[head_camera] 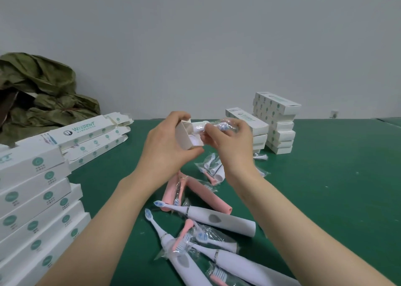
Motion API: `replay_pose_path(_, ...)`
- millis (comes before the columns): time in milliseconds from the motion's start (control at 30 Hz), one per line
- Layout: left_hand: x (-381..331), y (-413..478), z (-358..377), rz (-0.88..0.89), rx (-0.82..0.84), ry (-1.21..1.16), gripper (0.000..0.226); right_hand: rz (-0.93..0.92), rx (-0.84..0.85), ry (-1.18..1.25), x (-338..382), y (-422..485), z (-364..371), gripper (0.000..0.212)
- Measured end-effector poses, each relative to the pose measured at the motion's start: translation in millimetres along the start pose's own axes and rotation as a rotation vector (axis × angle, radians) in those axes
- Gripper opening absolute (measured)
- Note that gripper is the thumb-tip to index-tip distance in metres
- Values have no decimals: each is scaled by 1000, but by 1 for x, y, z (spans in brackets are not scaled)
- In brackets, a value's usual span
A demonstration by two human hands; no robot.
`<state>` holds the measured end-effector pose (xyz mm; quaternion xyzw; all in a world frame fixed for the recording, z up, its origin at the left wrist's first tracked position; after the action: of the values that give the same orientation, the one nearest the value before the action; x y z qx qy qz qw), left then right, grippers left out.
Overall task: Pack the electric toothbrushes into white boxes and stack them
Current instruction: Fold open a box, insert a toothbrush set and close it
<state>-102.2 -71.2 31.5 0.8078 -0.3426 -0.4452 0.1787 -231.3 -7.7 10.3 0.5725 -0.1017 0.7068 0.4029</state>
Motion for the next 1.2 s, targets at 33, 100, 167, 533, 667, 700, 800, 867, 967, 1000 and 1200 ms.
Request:
replay_pose_path(33, -1, 0, 1, -4, 7, 1, 61, -47, 4, -56, 2, 2, 0, 27)
replay_pose_path(100, -1, 1, 3, -14, 23, 2, 61, -185, 41, -220, 11, 5, 5, 30)
replay_pose_path(167, -3, 0, 5, -19, 39, -7, 59, -301, 85, -345, 19, 4, 14, 25)
replay_pose_path(533, -4, 0, -2, -44, -14, -13, 55, -545, 325, -845, 3, -7, 37, 40)
replay_pose_path(667, -7, -1, 1, -28, -20, -5, 55, -613, 177, -637, 16, -13, 24, 18)
replay_pose_path(700, -7, -2, 1, -30, -15, -2, 56, -623, 202, -670, 16, -13, 25, 15)
replay_pose_path(800, -4, -2, 4, -32, 20, 17, 58, -577, 382, -798, 6, -12, 35, 24)
replay_pose_path(867, -3, -2, 4, -10, 23, 27, 59, -468, 301, -680, 7, -4, 23, 25)
replay_pose_path(967, -1, -1, 2, 19, 15, 51, 63, -219, -46, -440, 6, 26, -34, 26)
replay_pose_path(1000, 1, 0, 1, 14, 11, 54, 64, -128, -95, -494, 0, 37, -55, 23)
replay_pose_path(1200, 3, 2, 3, 14, 16, 52, 64, 212, 32, -1226, -71, 49, -137, 35)
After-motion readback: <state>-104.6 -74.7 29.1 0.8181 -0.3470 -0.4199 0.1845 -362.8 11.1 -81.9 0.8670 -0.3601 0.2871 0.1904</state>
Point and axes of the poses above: each hand's wrist, its own y-axis towards the middle knuckle, its own z-axis out of the palm, x = y × z, the point moved 7 cm from there along y, towards the middle knuckle, and after that the axes turned 4 degrees about -z, right-handed, at the moved point
